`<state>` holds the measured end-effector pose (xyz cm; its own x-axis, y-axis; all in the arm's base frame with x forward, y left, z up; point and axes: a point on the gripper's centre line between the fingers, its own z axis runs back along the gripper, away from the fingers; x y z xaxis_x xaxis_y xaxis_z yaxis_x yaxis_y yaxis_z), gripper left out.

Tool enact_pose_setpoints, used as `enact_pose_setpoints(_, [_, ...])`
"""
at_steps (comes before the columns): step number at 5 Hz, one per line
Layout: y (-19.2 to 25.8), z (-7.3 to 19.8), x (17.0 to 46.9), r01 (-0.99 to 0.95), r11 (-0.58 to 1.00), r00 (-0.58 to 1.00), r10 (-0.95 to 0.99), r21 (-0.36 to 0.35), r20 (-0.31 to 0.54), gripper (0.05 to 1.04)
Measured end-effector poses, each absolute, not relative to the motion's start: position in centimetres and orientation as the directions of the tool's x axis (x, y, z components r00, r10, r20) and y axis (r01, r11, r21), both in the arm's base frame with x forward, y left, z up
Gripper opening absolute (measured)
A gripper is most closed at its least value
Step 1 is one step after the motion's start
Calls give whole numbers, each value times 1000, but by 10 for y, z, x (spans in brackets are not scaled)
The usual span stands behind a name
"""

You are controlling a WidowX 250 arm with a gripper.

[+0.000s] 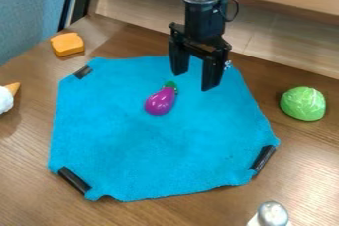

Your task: Fold the cloth from bottom right to top left

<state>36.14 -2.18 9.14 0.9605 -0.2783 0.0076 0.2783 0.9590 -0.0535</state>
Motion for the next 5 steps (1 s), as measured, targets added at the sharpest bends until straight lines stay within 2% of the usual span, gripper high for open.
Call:
enact_pose_setpoints(1, [-22,78,360,274,959,961,-277,-66,-27,999])
enact_pose_setpoints(2, [-43,58,359,302,949,950,-308,-90,-60,999])
enact_pose_setpoints(5, [-101,58,361,303,947,950,-309,-110,-38,999])
